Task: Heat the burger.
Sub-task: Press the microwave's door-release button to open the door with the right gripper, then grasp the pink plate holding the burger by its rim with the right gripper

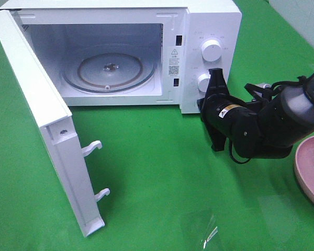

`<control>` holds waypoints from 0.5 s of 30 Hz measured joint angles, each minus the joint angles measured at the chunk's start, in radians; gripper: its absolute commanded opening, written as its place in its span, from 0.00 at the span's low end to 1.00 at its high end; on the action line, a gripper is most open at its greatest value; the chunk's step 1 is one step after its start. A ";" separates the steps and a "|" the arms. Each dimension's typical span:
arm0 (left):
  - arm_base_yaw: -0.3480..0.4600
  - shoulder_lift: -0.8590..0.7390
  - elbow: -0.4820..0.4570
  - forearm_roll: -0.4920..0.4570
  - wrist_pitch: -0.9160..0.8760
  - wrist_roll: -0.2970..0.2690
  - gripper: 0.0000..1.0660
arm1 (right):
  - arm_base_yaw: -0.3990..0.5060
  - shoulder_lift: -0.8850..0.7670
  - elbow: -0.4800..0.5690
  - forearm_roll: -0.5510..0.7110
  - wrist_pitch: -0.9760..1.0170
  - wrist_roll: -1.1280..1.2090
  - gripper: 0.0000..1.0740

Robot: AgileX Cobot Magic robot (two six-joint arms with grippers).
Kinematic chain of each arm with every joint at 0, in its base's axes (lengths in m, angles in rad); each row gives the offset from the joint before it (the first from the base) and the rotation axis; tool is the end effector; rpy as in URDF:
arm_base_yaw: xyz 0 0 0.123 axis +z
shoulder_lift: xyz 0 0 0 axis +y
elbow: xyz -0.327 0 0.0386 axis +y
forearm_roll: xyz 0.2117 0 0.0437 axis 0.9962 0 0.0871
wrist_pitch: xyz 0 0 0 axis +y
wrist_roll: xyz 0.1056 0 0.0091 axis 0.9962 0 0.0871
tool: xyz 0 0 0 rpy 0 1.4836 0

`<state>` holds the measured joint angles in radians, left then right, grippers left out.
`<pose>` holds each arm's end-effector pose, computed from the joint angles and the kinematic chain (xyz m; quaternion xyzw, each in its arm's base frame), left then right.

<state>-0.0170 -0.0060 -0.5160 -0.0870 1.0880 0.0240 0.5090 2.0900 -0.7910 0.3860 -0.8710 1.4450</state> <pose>-0.0718 -0.0069 0.2544 0.0202 0.8536 -0.0416 0.5189 0.3545 0.1629 0.1579 0.5272 0.6317 0.4422 0.3571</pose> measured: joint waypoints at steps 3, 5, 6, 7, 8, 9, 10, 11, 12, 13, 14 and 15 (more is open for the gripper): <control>0.000 0.000 0.000 0.000 0.000 0.000 0.92 | 0.000 -0.021 0.015 -0.001 0.041 -0.008 0.00; 0.000 0.000 0.000 0.000 0.000 0.000 0.92 | 0.000 -0.044 0.031 -0.001 0.091 -0.022 0.00; 0.000 0.000 0.000 0.000 0.000 0.000 0.92 | 0.000 -0.066 0.044 -0.002 0.137 -0.042 0.00; 0.000 0.000 0.000 0.000 0.000 0.000 0.92 | 0.000 -0.091 0.048 -0.007 0.194 -0.078 0.00; 0.000 0.000 0.000 0.000 0.000 0.000 0.92 | 0.000 -0.091 0.048 -0.007 0.194 -0.078 0.00; 0.000 0.000 0.000 0.000 0.000 0.000 0.92 | 0.000 -0.123 0.049 -0.010 0.257 -0.129 0.00; 0.000 0.000 0.000 0.000 0.000 0.000 0.92 | 0.000 -0.123 0.049 -0.010 0.257 -0.129 0.00; 0.000 0.000 0.000 0.000 0.000 0.000 0.92 | 0.000 -0.140 0.049 -0.011 0.286 -0.153 0.00; 0.000 0.000 0.000 0.000 0.000 0.000 0.92 | 0.000 -0.140 0.049 -0.011 0.286 -0.153 0.00; 0.000 0.000 0.000 0.000 0.000 0.000 0.92 | 0.000 -0.172 0.049 -0.012 0.333 -0.213 0.00; 0.000 0.000 0.000 0.000 0.000 0.000 0.92 | -0.001 -0.209 0.050 -0.015 0.389 -0.284 0.01; 0.000 0.000 0.000 0.000 0.000 0.000 0.92 | -0.001 -0.209 0.050 -0.015 0.389 -0.284 0.01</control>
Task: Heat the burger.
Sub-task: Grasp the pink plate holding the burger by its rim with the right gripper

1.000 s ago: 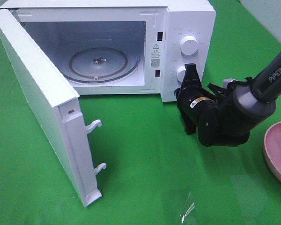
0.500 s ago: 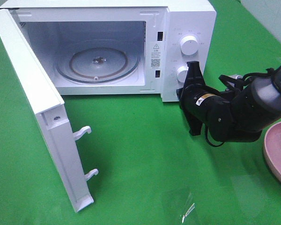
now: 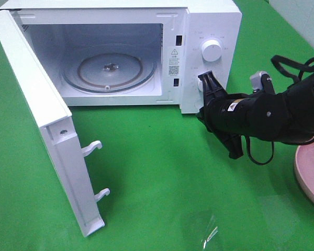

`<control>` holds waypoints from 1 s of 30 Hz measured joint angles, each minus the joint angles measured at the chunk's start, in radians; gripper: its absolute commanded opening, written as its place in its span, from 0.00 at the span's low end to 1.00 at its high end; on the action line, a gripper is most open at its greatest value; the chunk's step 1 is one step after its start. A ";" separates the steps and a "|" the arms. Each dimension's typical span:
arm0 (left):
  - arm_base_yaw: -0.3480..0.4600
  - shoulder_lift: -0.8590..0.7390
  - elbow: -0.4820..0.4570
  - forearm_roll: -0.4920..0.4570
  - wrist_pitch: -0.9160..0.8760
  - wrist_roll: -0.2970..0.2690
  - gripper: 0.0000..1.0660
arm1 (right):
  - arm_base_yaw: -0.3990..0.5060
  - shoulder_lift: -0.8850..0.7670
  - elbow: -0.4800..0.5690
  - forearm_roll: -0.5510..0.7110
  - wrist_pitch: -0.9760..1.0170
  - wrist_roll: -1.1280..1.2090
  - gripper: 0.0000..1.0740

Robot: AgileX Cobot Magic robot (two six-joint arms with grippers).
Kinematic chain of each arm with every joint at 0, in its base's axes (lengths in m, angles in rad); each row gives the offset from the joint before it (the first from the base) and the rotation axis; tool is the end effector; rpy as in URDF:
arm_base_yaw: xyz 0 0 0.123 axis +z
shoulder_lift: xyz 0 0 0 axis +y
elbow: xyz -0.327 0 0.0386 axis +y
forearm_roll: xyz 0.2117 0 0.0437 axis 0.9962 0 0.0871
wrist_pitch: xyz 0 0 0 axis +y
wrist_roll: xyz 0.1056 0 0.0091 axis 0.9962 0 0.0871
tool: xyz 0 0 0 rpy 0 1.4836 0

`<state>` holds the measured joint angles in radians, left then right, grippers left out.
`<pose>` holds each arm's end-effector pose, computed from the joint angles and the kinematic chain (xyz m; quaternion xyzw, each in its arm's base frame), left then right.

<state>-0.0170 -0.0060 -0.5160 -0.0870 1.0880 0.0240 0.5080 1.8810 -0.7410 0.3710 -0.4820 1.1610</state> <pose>-0.0718 -0.0069 0.2544 0.0202 0.8536 -0.0416 0.5189 0.3152 0.1552 0.1895 0.4513 0.7578 0.3514 0.3140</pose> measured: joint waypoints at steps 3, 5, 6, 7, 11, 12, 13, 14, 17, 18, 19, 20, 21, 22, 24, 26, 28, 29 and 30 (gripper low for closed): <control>0.000 0.000 0.000 0.000 0.000 0.000 0.92 | -0.002 -0.044 0.000 -0.003 0.088 -0.103 0.02; 0.000 0.000 0.000 0.000 0.000 0.000 0.92 | -0.002 -0.074 0.000 -0.003 0.152 -0.180 0.02; 0.000 0.000 0.000 0.000 0.000 0.000 0.92 | -0.002 -0.102 0.001 -0.003 0.209 -0.254 0.02; 0.000 0.000 0.000 0.000 0.000 0.000 0.92 | -0.002 -0.102 0.001 -0.003 0.209 -0.254 0.02; 0.000 0.000 0.000 0.000 0.000 0.000 0.92 | -0.002 -0.146 0.001 -0.003 0.319 -0.417 0.02; 0.000 0.000 0.000 0.000 0.000 0.000 0.92 | -0.002 -0.169 -0.004 -0.004 0.392 -0.493 0.02; 0.000 0.000 0.000 0.000 0.000 0.000 0.92 | -0.002 -0.169 -0.004 -0.004 0.392 -0.493 0.02; 0.000 0.000 0.000 0.000 0.000 0.000 0.92 | -0.002 -0.179 -0.010 -0.005 0.430 -0.536 0.02; 0.000 0.000 0.000 0.000 0.000 0.000 0.92 | -0.002 -0.201 -0.048 -0.016 0.579 -0.672 0.03; 0.000 0.000 0.000 0.000 0.000 0.000 0.92 | -0.002 -0.201 -0.048 -0.016 0.579 -0.672 0.03; 0.000 0.000 0.000 0.000 0.000 0.000 0.92 | -0.002 -0.207 -0.077 -0.041 0.664 -0.732 0.03; 0.000 0.000 0.000 0.000 0.000 0.000 0.92 | -0.002 -0.207 -0.077 -0.041 0.664 -0.732 0.03; 0.000 0.000 0.000 0.000 0.000 0.000 0.92 | -0.002 -0.206 -0.108 -0.072 0.743 -0.768 0.04; 0.000 0.000 0.000 0.000 0.000 0.000 0.92 | -0.002 -0.206 -0.108 -0.072 0.743 -0.768 0.04; 0.000 0.000 0.000 0.000 0.000 0.000 0.92 | -0.002 -0.206 -0.160 -0.150 0.878 -0.817 0.05; 0.000 0.000 0.000 0.000 0.000 0.000 0.92 | -0.002 -0.206 -0.192 -0.202 0.962 -0.834 0.06; 0.000 0.000 0.000 0.000 0.000 0.000 0.92 | -0.002 -0.206 -0.223 -0.258 1.052 -0.840 0.07; 0.000 0.000 0.000 0.000 0.000 0.000 0.92 | -0.002 -0.206 -0.239 -0.284 1.095 -0.841 0.08; 0.000 0.000 0.000 0.000 0.000 0.000 0.92 | -0.002 -0.206 -0.239 -0.284 1.095 -0.841 0.08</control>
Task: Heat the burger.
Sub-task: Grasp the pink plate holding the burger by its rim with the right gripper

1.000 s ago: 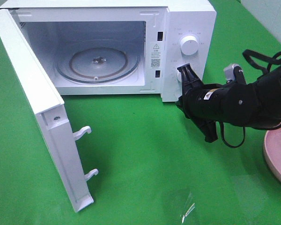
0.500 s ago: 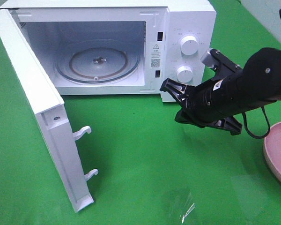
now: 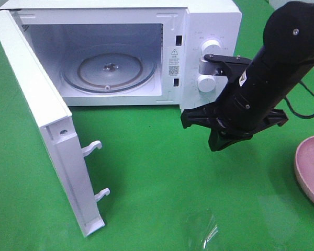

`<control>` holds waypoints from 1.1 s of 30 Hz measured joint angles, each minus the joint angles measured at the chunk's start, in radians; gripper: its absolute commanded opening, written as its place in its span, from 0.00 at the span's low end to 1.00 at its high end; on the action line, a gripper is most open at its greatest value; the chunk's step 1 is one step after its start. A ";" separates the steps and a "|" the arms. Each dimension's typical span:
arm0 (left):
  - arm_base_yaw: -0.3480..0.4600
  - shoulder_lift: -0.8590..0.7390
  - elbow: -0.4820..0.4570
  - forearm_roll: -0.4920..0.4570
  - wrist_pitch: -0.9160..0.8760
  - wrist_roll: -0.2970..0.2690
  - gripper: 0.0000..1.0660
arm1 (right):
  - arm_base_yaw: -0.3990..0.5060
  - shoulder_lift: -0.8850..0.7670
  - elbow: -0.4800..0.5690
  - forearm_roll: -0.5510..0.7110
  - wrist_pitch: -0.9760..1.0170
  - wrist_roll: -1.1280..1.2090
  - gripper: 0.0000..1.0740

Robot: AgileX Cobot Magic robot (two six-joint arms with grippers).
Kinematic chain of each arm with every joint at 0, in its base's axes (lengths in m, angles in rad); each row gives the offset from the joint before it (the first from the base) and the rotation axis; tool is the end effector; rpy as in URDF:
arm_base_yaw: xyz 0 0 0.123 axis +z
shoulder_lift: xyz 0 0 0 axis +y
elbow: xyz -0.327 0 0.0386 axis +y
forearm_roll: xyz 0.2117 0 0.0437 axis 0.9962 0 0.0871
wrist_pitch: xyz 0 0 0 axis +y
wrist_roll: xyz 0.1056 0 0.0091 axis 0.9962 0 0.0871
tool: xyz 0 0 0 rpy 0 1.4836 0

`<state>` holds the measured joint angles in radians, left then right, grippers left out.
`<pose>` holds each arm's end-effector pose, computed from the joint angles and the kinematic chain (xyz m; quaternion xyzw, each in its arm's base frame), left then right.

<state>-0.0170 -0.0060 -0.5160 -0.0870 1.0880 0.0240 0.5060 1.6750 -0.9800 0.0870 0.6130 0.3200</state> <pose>-0.0718 -0.0069 0.2544 0.0202 0.8536 -0.0416 0.5189 0.2593 0.1497 0.2428 -0.0608 0.9824 0.0981 0.1469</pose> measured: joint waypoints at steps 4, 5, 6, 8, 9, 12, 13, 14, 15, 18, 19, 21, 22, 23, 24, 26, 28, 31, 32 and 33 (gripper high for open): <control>0.000 0.000 0.000 0.000 0.000 0.000 0.92 | -0.019 0.000 -0.054 -0.063 0.139 -0.035 0.12; 0.000 0.000 0.000 0.000 0.000 0.000 0.92 | -0.039 -0.001 -0.068 -0.074 0.190 -0.073 0.18; 0.000 0.000 0.000 0.000 0.000 0.000 0.92 | -0.039 -0.001 -0.068 -0.074 0.190 -0.073 0.18; 0.000 0.000 0.000 0.000 0.000 0.000 0.92 | -0.062 -0.005 -0.070 -0.078 0.227 -0.112 0.26; 0.000 0.000 0.000 0.000 0.000 0.000 0.92 | -0.086 -0.016 -0.070 -0.087 0.252 -0.157 0.39; 0.000 0.000 0.000 0.000 0.000 0.000 0.92 | -0.104 -0.032 -0.070 -0.087 0.263 -0.192 0.52; 0.000 0.000 0.000 0.000 0.000 0.000 0.92 | -0.124 -0.058 -0.070 -0.095 0.269 -0.226 0.68; 0.000 0.000 0.000 0.000 0.000 0.000 0.92 | -0.146 -0.085 -0.070 -0.110 0.270 -0.245 0.80; 0.000 0.000 0.000 0.000 0.000 0.000 0.92 | -0.146 -0.085 -0.070 -0.110 0.270 -0.245 0.80; 0.000 0.000 0.000 0.000 0.000 0.000 0.92 | -0.181 -0.118 -0.070 -0.147 0.272 -0.260 0.92; 0.000 0.000 0.000 0.000 0.000 0.000 0.92 | -0.181 -0.118 -0.070 -0.147 0.272 -0.260 0.92; 0.000 0.000 0.000 0.000 0.000 0.000 0.92 | -0.206 -0.133 -0.070 -0.173 0.278 -0.260 0.92; 0.000 0.000 0.000 0.000 0.000 0.000 0.92 | -0.229 -0.143 -0.070 -0.194 0.297 -0.260 0.91; 0.000 0.000 0.000 0.000 0.000 0.000 0.92 | -0.229 -0.143 -0.070 -0.194 0.297 -0.260 0.91; 0.000 0.000 0.000 0.000 0.000 0.000 0.92 | -0.252 -0.148 -0.070 -0.198 0.318 -0.260 0.90; 0.000 0.000 0.000 0.000 0.000 0.000 0.92 | -0.271 -0.150 -0.070 -0.198 0.333 -0.260 0.90; 0.000 0.000 0.000 0.000 0.000 0.000 0.92 | -0.291 -0.151 -0.070 -0.198 0.344 -0.260 0.89; 0.000 0.000 0.000 0.000 0.000 0.000 0.92 | -0.314 -0.152 -0.070 -0.200 0.348 -0.260 0.89; 0.000 0.000 0.000 0.000 0.000 0.000 0.92 | -0.314 -0.152 -0.070 -0.200 0.348 -0.260 0.89; 0.000 0.000 0.000 0.000 0.000 0.000 0.92 | -0.328 -0.152 -0.068 -0.200 0.348 -0.260 0.88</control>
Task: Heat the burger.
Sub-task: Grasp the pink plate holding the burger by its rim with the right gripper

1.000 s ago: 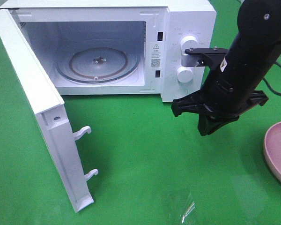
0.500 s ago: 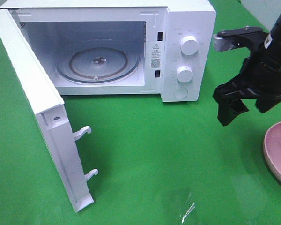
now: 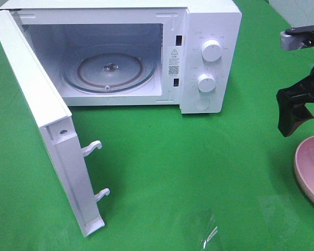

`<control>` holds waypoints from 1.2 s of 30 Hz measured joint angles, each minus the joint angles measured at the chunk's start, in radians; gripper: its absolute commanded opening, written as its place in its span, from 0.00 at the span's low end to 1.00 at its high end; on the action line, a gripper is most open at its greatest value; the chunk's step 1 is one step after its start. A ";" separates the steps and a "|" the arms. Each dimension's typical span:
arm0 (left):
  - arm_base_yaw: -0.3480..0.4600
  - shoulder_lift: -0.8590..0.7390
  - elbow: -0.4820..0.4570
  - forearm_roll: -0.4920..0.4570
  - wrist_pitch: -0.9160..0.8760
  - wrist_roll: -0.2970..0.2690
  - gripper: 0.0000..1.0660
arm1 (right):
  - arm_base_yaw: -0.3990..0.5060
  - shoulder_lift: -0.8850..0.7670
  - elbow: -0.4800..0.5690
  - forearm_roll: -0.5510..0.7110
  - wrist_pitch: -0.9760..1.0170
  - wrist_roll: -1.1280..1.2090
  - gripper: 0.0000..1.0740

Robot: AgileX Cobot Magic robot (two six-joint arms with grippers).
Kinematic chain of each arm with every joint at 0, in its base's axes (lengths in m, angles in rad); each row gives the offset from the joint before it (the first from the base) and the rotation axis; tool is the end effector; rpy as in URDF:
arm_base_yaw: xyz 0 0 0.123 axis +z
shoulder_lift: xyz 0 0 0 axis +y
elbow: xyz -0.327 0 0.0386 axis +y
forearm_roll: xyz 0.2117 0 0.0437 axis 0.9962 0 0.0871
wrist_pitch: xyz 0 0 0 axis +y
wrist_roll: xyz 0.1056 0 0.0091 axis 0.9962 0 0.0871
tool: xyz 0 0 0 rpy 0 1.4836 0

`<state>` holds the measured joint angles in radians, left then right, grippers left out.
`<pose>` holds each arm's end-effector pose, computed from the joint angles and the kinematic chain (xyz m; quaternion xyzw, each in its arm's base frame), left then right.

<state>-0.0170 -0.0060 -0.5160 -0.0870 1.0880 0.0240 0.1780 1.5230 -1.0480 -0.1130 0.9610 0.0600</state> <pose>-0.0718 -0.0069 0.2544 0.0202 0.8536 -0.0416 0.5189 0.2523 0.0354 0.2906 -0.0855 0.9889 -0.0361 0.1157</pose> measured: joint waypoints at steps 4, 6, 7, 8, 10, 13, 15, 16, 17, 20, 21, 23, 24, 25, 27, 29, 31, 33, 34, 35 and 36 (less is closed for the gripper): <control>0.000 0.000 0.000 0.000 0.000 0.000 0.92 | -0.024 0.000 0.049 0.000 -0.023 -0.001 0.87; 0.000 0.000 0.000 0.000 0.000 0.000 0.92 | -0.031 0.000 0.085 0.000 -0.046 -0.001 0.86; 0.000 0.000 0.000 0.000 0.000 0.000 0.92 | -0.031 0.000 0.085 0.000 -0.046 -0.001 0.86; 0.000 0.000 0.000 0.000 0.000 0.000 0.92 | -0.033 0.000 0.124 0.000 -0.077 -0.002 0.86; 0.000 0.000 0.000 0.000 0.000 0.000 0.92 | -0.033 0.000 0.160 0.003 -0.109 -0.002 0.85; 0.000 0.000 0.000 0.000 0.000 0.000 0.92 | -0.036 0.000 0.226 0.004 -0.185 -0.003 0.84; 0.000 0.000 0.000 0.000 0.000 0.000 0.92 | -0.048 0.000 0.255 0.007 -0.229 -0.003 0.84; 0.000 0.000 0.000 0.000 0.000 0.000 0.92 | -0.048 0.000 0.255 0.007 -0.229 -0.003 0.84; 0.000 0.000 0.000 0.000 0.000 0.000 0.92 | -0.057 0.000 0.271 0.007 -0.247 -0.003 0.83; 0.000 0.000 0.000 0.000 0.000 0.000 0.92 | -0.086 0.002 0.318 0.005 -0.306 -0.003 0.82; 0.000 0.000 0.000 0.000 0.000 0.000 0.92 | -0.086 0.002 0.318 0.005 -0.306 -0.003 0.82; 0.000 0.000 0.000 0.000 0.000 0.000 0.92 | -0.091 0.002 0.340 0.005 -0.338 -0.003 0.82; 0.000 0.000 0.000 0.000 0.000 0.000 0.92 | -0.091 0.003 0.361 0.005 -0.372 -0.003 0.81; 0.000 0.000 0.000 0.000 0.000 0.000 0.92 | -0.091 0.003 0.361 0.005 -0.372 -0.003 0.81; 0.000 0.000 0.000 0.000 0.000 0.000 0.92 | -0.091 0.003 0.387 0.005 -0.416 -0.003 0.81; 0.000 0.000 0.000 0.000 0.000 0.000 0.92 | -0.091 0.008 0.399 0.005 -0.444 -0.003 0.80; 0.000 0.000 0.000 0.000 0.000 0.000 0.92 | -0.091 0.024 0.405 0.005 -0.468 -0.002 0.80; 0.000 0.000 0.000 0.000 0.000 0.000 0.92 | -0.091 0.045 0.406 0.005 -0.479 -0.002 0.79; 0.000 0.000 0.000 0.000 0.000 0.000 0.92 | -0.091 0.064 0.407 0.005 -0.487 -0.002 0.79; 0.000 0.000 0.000 0.000 0.000 0.000 0.92 | -0.091 0.064 0.407 0.005 -0.487 -0.002 0.79; 0.000 0.000 0.000 0.000 0.000 0.000 0.92 | -0.091 0.096 0.407 0.005 -0.502 -0.002 0.78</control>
<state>-0.0170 -0.0060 -0.5160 -0.0870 1.0880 0.0240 0.0870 1.6190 -0.6410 -0.1080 0.4590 0.0580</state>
